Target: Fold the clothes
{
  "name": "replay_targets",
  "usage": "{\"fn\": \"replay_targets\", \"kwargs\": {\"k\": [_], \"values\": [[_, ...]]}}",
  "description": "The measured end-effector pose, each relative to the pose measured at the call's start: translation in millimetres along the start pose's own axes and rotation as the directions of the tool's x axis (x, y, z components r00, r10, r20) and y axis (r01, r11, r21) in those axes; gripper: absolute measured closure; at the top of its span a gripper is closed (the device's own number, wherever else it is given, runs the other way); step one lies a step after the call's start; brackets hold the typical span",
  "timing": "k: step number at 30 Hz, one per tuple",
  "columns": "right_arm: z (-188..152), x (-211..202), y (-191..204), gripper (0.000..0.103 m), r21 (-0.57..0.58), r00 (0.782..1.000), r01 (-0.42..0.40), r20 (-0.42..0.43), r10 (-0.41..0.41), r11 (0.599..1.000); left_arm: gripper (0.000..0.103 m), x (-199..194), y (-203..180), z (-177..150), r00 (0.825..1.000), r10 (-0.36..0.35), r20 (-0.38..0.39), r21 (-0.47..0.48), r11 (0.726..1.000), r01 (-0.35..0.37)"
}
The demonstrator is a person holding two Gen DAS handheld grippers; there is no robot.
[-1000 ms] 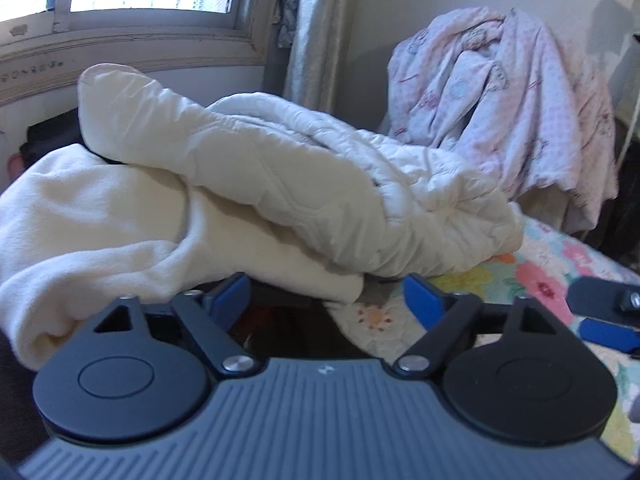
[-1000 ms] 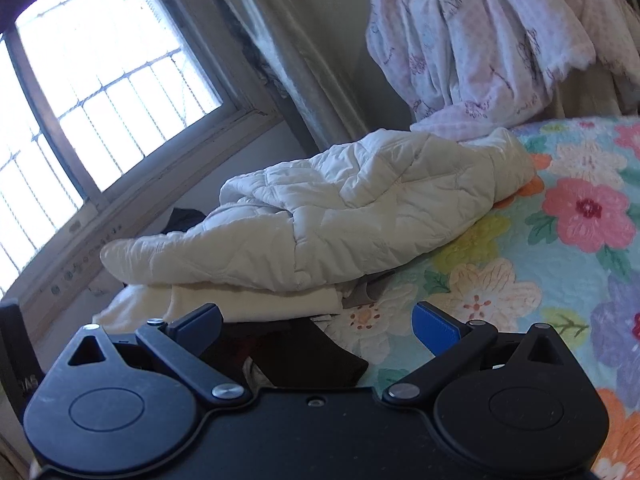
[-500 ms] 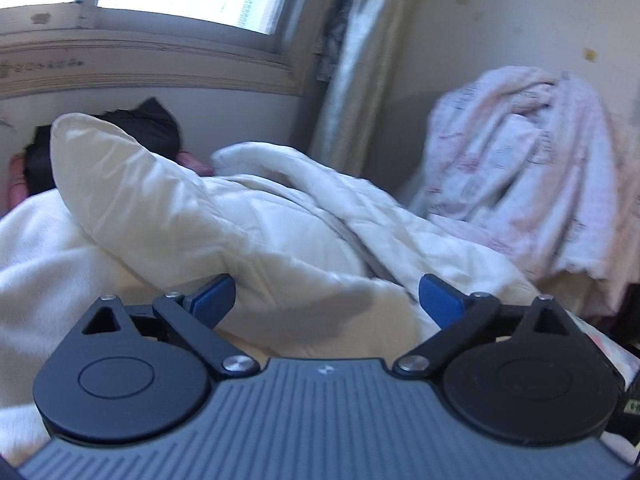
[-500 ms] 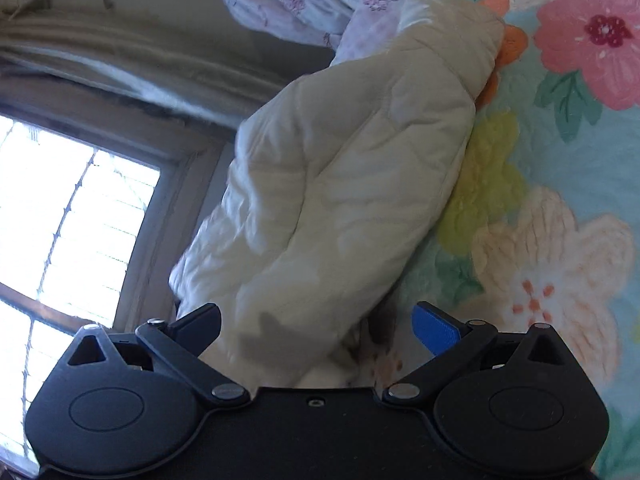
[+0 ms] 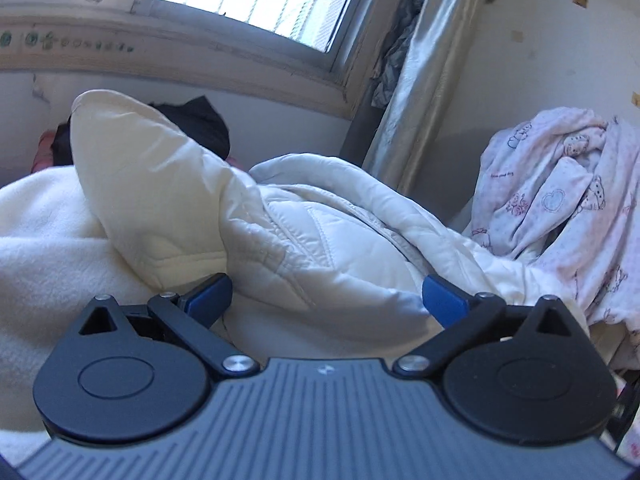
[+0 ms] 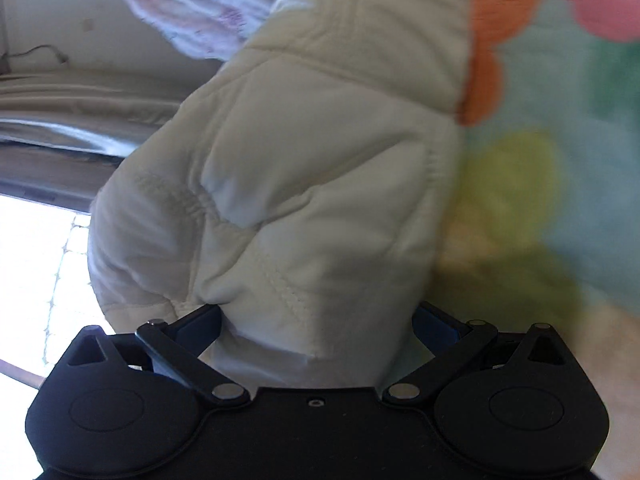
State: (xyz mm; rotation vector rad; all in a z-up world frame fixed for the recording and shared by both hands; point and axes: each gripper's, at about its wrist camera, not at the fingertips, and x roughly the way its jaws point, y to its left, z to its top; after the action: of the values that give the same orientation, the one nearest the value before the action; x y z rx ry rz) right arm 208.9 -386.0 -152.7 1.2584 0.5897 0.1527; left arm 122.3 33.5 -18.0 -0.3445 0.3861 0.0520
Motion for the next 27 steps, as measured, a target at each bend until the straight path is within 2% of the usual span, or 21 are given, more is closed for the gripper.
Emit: {"fn": "replay_targets", "kwargs": {"k": [1,2,3,4,5,7,8,10,13,15,19,20,22,25,27], "values": [[0.8,5.3,5.2,0.001,-0.008,1.000,-0.013,0.008,0.013,1.000,0.001,1.7,-1.1,-3.8,1.000,0.007,0.010,0.020,1.000,-0.008],[0.6,8.4,11.2,0.005,-0.026,1.000,-0.020,0.017,0.021,0.999,0.012,2.3,-3.4,-6.3,1.000,0.015,0.026,0.038,0.999,-0.015],[0.0,9.3,18.4,0.013,-0.061,0.999,-0.027,0.019,0.028,0.998,0.032,2.1,-6.6,-7.9,0.999,0.021,0.046,0.055,0.998,-0.024],[-0.5,9.6,26.0,0.024,-0.099,0.999,-0.033,0.019,0.035,0.995,0.043,1.0,-8.4,-8.0,0.998,0.005,0.060,0.073,0.997,-0.010],[-0.9,7.8,33.3,0.029,-0.144,0.999,-0.044,0.015,0.046,0.989,0.055,-0.6,-9.2,-7.0,0.997,-0.026,0.070,0.093,0.995,0.020],[0.4,-3.8,48.5,0.046,-0.238,0.997,-0.069,0.010,0.073,0.969,0.065,-5.3,-10.3,-3.9,0.994,-0.069,0.088,0.138,0.989,0.057],[1.3,-11.7,55.9,0.049,-0.278,0.996,-0.080,0.011,0.086,0.957,0.070,-7.4,-10.2,-2.6,0.993,-0.082,0.089,0.151,0.986,0.068],[4.2,-26.0,66.2,0.060,-0.310,0.993,-0.107,0.011,0.116,0.945,0.074,-9.4,-8.2,-1.8,0.991,-0.102,0.089,0.146,0.985,0.088],[3.7,-49.5,86.6,0.069,-0.364,0.990,-0.126,0.013,0.140,0.923,0.076,-12.0,-12.8,-1.7,0.990,-0.110,0.093,0.173,0.981,0.093],[1.6,-63.4,100.9,0.071,-0.405,0.988,-0.138,0.002,0.151,0.904,0.076,-18.2,-20.4,-1.2,0.988,-0.123,0.098,0.214,0.972,0.100],[-6.0,-94.0,123.5,0.072,-0.461,0.975,-0.211,-0.031,0.222,0.862,0.077,-38.5,-44.2,2.3,0.974,-0.200,0.111,0.325,0.933,0.154],[-8.4,-101.2,126.4,0.072,-0.466,0.973,-0.217,-0.029,0.231,0.858,0.080,-42.4,-49.2,1.4,0.970,-0.221,0.106,0.339,0.925,0.174],[-13.1,-116.4,131.2,0.072,-0.471,0.969,-0.225,-0.019,0.245,0.853,0.080,-47.4,-58.5,-2.0,0.959,-0.270,0.085,0.351,0.909,0.224],[-12.3,-143.7,130.2,0.074,-0.460,0.974,-0.194,0.018,0.227,0.867,0.080,-49.9,-74.4,-13.7,0.939,-0.343,0.023,0.354,0.881,0.313],[-11.0,-157.0,122.0,0.074,-0.462,0.979,-0.156,0.048,0.200,0.873,0.081,-53.1,-90.5,-25.5,0.913,-0.406,-0.037,0.349,0.851,0.393]]}}
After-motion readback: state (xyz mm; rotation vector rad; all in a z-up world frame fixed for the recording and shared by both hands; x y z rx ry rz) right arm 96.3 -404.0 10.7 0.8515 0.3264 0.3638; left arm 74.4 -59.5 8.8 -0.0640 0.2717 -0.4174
